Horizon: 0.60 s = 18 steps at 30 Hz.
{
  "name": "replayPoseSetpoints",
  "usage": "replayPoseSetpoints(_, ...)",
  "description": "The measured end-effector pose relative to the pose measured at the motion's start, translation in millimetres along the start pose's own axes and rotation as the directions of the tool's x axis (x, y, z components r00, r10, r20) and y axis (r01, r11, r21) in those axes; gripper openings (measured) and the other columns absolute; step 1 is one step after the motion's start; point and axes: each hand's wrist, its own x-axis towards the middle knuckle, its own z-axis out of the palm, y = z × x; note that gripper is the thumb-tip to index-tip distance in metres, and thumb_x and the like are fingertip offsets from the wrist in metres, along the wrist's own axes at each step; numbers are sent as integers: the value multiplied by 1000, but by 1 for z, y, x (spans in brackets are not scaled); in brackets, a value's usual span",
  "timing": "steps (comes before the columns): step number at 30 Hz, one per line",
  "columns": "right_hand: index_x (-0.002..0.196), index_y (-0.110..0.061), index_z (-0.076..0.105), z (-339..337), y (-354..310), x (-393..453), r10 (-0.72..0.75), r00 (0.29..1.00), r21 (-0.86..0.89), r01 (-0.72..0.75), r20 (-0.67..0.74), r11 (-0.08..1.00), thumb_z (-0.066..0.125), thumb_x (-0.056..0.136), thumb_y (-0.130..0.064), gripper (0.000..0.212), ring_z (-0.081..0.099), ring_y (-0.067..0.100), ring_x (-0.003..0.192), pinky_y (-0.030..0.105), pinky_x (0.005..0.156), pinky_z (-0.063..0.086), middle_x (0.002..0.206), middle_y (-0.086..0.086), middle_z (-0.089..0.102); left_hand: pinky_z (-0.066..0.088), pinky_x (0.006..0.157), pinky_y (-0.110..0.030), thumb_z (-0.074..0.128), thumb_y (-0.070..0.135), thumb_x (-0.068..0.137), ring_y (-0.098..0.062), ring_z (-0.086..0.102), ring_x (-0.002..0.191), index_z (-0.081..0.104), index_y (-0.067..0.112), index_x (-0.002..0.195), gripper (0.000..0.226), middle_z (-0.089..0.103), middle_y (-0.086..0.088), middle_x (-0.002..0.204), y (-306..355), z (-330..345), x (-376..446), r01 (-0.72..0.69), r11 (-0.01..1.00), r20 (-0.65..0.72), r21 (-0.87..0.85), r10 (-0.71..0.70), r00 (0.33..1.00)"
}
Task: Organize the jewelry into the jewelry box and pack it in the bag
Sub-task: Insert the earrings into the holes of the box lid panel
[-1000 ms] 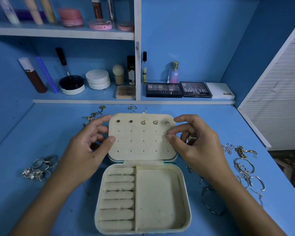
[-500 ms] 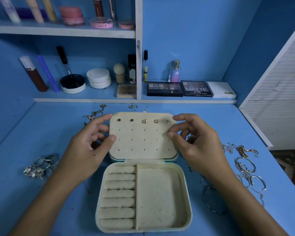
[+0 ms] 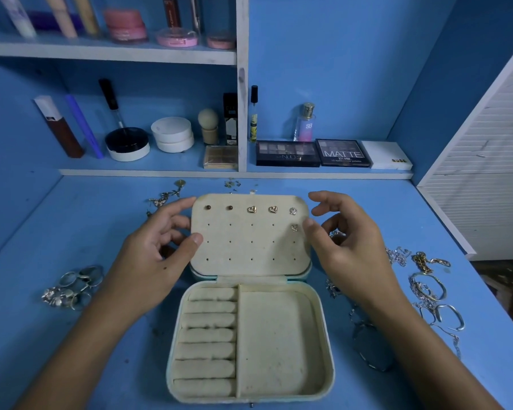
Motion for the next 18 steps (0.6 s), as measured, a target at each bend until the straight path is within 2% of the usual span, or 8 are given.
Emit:
replayPoseSetpoints(4, 123, -37, 62, 0, 1, 2, 62, 995, -15, -61, 75, 998, 67, 92, -22, 36, 57, 9, 72, 15, 63, 44, 108, -10, 59, 55, 85, -28, 63, 9, 91, -11, 66, 88, 53, 42, 125, 49, 69, 13, 100, 0, 0, 0, -5, 1000, -1, 4, 5, 1000)
replayPoseSetpoints(7, 115, -42, 66, 1, 1, 4, 72, 990, -19, -71, 122, 997, 67, 92, -24, 29, 60, 13, 73, 18, 64, 46, 106, -12, 61, 53, 86, -33, 65, 12, 90, -10, 65, 88, 54, 45, 124, 48, 68, 13, 100, -1, 0, 0, -2, 1000, -5, 3, 2, 1000)
replayPoseSetpoints(11, 107, -39, 69, 1, 4, 9, 82, 989, -55, -76, 120, 996, 70, 90, -27, 21, 61, 14, 73, 24, 67, 49, 106, -14, 62, 50, 88, -34, 70, 20, 90, -8, 65, 92, 55, 51, 122, 47, 68, 14, 102, -3, -1, 0, 8, 999, -7, 31, -8, 1000)
replayPoseSetpoints(18, 108, -40, 68, 1, 3, 11, 106, 983, -49, -100, 153, 994, 72, 89, -33, 21, 63, 15, 76, 33, 72, 54, 105, -13, 63, 49, 85, -29, 64, 10, 92, -4, 64, 92, 55, 46, 122, 47, 66, 20, 101, -3, 1, 1, 52, 997, -8, 62, -52, 999)
